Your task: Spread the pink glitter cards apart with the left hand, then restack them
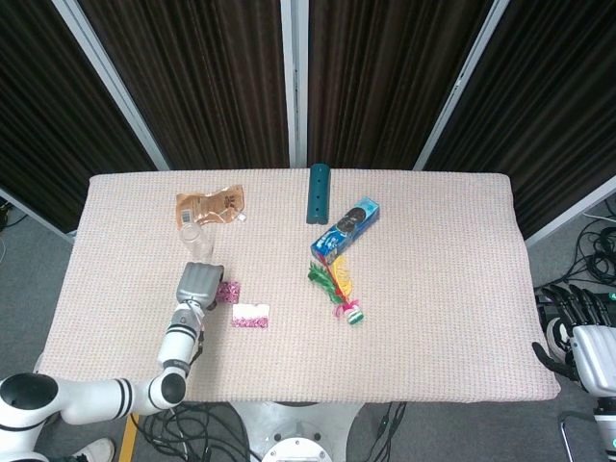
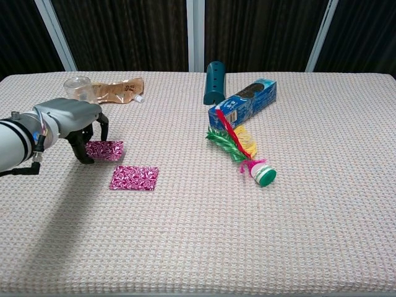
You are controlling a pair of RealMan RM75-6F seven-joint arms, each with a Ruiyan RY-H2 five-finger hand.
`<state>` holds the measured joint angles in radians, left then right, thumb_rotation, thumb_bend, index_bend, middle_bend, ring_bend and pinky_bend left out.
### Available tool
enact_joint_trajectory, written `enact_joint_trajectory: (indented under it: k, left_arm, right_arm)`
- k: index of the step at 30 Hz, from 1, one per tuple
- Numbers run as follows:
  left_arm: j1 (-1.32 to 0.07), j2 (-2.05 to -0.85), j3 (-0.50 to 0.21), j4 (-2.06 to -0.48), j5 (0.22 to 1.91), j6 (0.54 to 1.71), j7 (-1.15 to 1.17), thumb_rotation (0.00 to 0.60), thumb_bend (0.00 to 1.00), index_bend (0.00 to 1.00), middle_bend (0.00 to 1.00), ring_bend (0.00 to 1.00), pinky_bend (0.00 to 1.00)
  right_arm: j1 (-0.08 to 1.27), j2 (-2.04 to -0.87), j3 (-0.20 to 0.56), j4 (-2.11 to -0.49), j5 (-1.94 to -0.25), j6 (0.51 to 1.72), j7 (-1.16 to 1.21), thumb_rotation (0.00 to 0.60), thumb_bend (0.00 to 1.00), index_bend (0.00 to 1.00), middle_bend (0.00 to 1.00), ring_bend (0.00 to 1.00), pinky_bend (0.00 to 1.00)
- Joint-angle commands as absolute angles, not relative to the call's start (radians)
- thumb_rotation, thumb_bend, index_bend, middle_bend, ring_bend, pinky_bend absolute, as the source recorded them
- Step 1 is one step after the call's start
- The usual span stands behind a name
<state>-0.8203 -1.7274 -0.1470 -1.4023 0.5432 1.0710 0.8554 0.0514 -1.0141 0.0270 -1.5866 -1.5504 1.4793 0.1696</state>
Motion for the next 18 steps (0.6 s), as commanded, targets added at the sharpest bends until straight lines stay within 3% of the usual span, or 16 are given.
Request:
enact_joint_trajectory:
  k: [1,18]
  left_arm:
    - [-0.824,-1.69,-0.161,-1.503,0.518,1.088,0.875,0.6,0.26,0.48,0.89,0.93,0.97]
    - [-0.891,-1.756,-0.173,-1.608,0.404,1.187,0.987,0.6,0.26,0.48,0.89,0.93,0.97]
  right_arm:
    - [0.052,-1.016,0.027,-1.584,-1.551,1.479,0.172,0.59,0.18,0.13,0.1,0.0,0.0]
    - [0.054,-1.026,0.024,-1.556,-1.548,1.47,0.199,0.59,0.19,0.13,0.1,0.0,0.0]
